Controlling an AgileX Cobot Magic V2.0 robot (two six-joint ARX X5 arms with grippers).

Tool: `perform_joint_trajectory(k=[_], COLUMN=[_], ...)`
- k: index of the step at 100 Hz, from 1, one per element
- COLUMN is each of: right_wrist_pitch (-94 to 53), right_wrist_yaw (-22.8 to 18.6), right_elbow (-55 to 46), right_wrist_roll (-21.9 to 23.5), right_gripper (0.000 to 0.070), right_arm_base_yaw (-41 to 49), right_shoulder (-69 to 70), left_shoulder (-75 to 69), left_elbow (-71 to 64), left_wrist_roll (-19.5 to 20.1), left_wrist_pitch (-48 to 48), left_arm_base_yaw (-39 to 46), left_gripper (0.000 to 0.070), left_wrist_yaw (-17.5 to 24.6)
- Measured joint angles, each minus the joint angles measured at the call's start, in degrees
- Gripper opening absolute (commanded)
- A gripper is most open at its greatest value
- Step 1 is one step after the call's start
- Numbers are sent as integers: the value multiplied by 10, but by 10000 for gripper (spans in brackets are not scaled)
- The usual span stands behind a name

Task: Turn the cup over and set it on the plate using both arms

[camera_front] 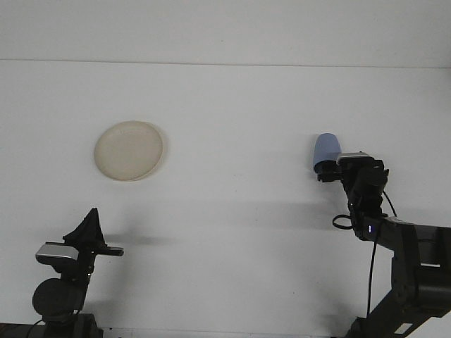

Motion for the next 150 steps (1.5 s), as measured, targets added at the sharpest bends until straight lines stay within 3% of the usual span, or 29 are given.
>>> perform_joint_trajectory(k=[11,17,25,37,73,91,98,121,150], right_wrist_pitch=[1,6,13,14,2,-83,-131,-362,-701], right_wrist_yaw=[-1,-1,-3,-15,-35,-35,-41,-120,-175], right_elbow=[9,9,9,10,12,12,12,42,195], right_wrist_roll=[-8,-9,-9,-11,-9,29,56,134,146], right_gripper=[545,474,315,1,0,0,0,0,0], right_arm_base_yaw=[1,1,1,1,1,1,1,7,76], right_shoulder=[18,21,21,21,-3,-106,-160,-322,-382], left_shoulder=[0,0,0,0,0,0,0,0,0], left_elbow=[0,0,0,0,0,0,0,0,0], left_wrist_roll=[0,0,0,0,0,0,0,0,0], left_wrist_pitch=[0,0,0,0,0,0,0,0,0], left_arm_base_yaw=[0,0,0,0,0,0,0,0,0], left_gripper=[14,14,14,14,14,14,14,14,14], left_wrist_yaw=[0,0,0,0,0,0,0,0,0])
